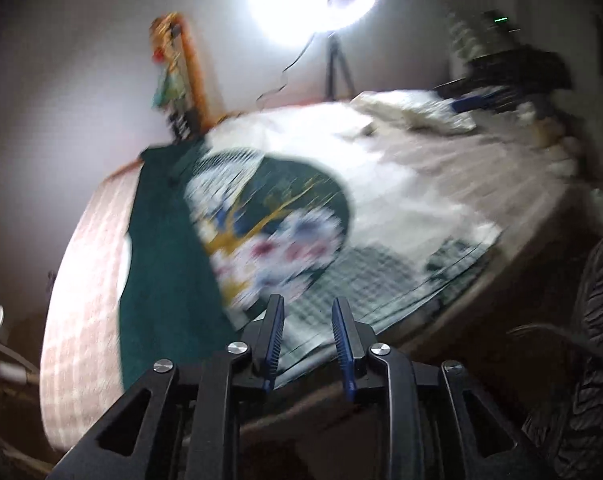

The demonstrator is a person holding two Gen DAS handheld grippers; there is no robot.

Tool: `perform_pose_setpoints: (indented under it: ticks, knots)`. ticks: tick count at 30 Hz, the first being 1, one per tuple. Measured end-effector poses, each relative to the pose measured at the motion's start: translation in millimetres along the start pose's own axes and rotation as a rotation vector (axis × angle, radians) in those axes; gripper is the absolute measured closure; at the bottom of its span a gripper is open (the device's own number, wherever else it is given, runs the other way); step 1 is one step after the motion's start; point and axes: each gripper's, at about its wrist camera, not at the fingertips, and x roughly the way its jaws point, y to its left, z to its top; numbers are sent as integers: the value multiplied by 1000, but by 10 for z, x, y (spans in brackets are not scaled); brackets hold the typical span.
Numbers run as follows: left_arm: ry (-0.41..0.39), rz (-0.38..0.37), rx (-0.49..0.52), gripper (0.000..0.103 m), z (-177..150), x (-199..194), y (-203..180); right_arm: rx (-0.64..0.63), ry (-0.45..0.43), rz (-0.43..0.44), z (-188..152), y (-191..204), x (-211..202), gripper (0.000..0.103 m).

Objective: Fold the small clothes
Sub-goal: 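Move the right tool to the cream sleeve and close on its edge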

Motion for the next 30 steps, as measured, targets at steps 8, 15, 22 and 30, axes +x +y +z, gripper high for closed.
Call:
perform_pose_setpoints:
  ticks: [8, 15, 22, 30]
  knots:
    - [-20, -150, 114, 61, 269, 198, -726, 48, 32, 52, 183, -266, 290, 49]
    - [19, -223, 177, 58, 382, 496, -1233, 49, 82, 60, 335, -396, 546, 48]
    - [58, -245, 208, 52, 449, 747, -1462, 56, 150, 62, 499, -423, 960, 48]
    - [84, -229, 148, 72, 459, 914, -1425, 162, 178, 50, 699, -515, 1374, 48]
